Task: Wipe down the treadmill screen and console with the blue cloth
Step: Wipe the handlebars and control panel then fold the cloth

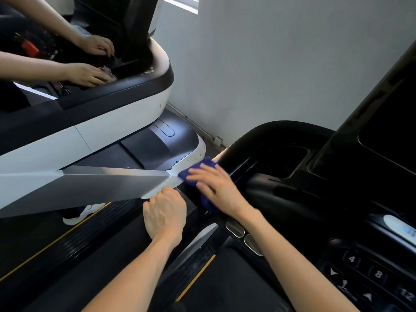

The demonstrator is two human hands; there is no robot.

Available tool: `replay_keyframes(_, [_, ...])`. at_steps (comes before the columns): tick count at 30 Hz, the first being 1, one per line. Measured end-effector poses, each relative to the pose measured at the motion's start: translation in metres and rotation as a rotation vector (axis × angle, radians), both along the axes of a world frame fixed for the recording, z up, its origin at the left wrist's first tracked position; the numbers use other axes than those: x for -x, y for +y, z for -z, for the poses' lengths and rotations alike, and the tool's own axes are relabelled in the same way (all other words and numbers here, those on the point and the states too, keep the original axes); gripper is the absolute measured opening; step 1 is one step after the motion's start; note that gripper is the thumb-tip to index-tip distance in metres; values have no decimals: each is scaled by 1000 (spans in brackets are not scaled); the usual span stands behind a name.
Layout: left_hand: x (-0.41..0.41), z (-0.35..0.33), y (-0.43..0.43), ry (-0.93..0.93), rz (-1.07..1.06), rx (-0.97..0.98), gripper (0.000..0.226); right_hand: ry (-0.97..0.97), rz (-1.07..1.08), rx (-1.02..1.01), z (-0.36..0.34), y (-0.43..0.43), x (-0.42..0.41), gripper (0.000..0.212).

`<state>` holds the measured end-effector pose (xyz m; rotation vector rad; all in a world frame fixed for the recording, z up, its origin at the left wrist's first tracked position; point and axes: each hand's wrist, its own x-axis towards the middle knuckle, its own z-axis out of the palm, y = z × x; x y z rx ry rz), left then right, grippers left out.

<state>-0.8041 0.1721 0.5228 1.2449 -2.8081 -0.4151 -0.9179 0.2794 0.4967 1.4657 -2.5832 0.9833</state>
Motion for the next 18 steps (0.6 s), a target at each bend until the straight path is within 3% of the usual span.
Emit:
replay_keyframes(4, [0,2,-2,21,5,-7,44,-134,526,-25,-4,-19,18,47])
replay_keyframes(8, [0,1,-2,0,3,-1,42,-52,533,-30,5,-44,-53,67])
replay_keyframes(10, [0,1,-2,-5,3,-4,42,-106,587,28,13,-43,-63,69])
replay_keyframes(14, [-2,0,-1,4,6,-10,43,-289,862,277,11,-43,-15,64])
replay_keyframes(18, [0,1,-3,-4,16,-9,44,-496,1058,394,-4,-18,72,70])
